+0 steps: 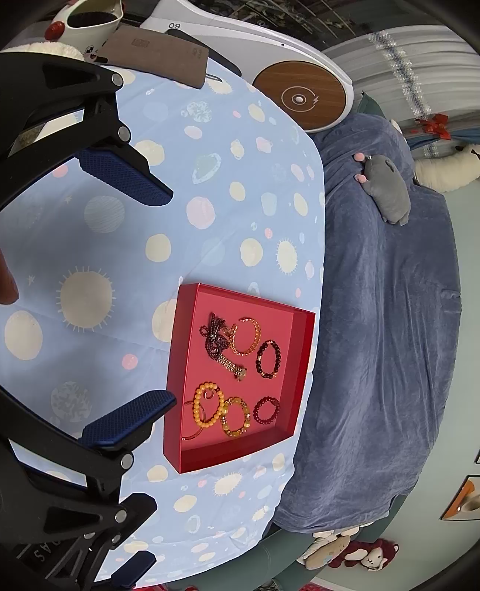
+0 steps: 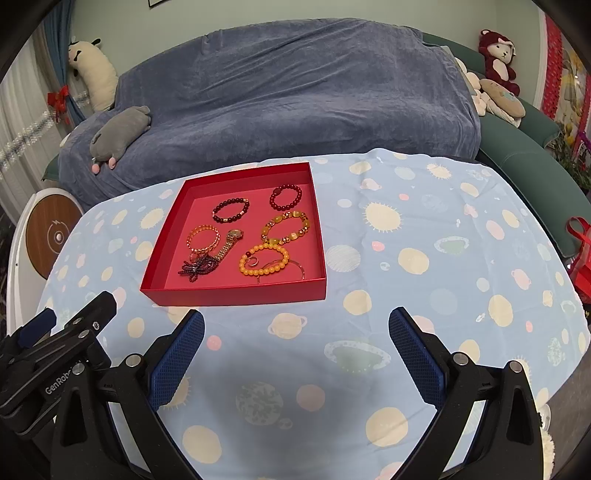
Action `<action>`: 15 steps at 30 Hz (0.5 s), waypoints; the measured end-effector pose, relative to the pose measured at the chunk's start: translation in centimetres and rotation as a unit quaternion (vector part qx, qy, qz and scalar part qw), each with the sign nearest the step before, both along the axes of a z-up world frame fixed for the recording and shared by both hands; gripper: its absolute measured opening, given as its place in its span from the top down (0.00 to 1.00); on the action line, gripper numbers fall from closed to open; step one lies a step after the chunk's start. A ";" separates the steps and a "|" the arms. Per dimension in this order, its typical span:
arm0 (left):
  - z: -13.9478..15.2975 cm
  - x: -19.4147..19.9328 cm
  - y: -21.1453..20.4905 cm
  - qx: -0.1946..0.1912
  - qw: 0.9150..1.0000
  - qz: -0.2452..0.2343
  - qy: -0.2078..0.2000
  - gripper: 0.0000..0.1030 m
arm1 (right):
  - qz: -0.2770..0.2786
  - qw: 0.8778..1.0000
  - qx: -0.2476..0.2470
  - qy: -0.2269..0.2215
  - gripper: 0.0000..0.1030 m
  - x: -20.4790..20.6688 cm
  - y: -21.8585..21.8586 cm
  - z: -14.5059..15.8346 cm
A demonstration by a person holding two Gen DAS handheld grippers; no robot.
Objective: Organize jewelry
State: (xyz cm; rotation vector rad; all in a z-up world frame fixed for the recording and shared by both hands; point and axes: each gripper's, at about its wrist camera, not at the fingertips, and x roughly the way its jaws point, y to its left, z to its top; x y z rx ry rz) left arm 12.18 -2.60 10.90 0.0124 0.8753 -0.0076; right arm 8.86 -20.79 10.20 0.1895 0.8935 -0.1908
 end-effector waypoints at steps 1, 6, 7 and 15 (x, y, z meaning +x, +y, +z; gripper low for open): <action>0.0 0.0 0.0 0.000 1.000 0.000 0.000 0.07 | 0.000 1.000 -0.002 -0.001 0.06 0.0 0.0 0.0; 0.0 -0.1 0.0 -0.006 1.000 0.005 -0.002 0.07 | 0.001 1.000 -0.002 -0.003 0.06 -0.1 0.1 0.2; 0.0 -0.2 -0.1 -0.006 1.000 0.005 -0.003 0.07 | 0.001 1.000 -0.003 -0.003 0.06 -0.1 0.1 0.2; -0.1 -0.3 -0.1 -0.003 1.000 0.002 -0.002 0.07 | 0.002 1.000 -0.004 -0.001 0.06 -0.1 0.2 0.3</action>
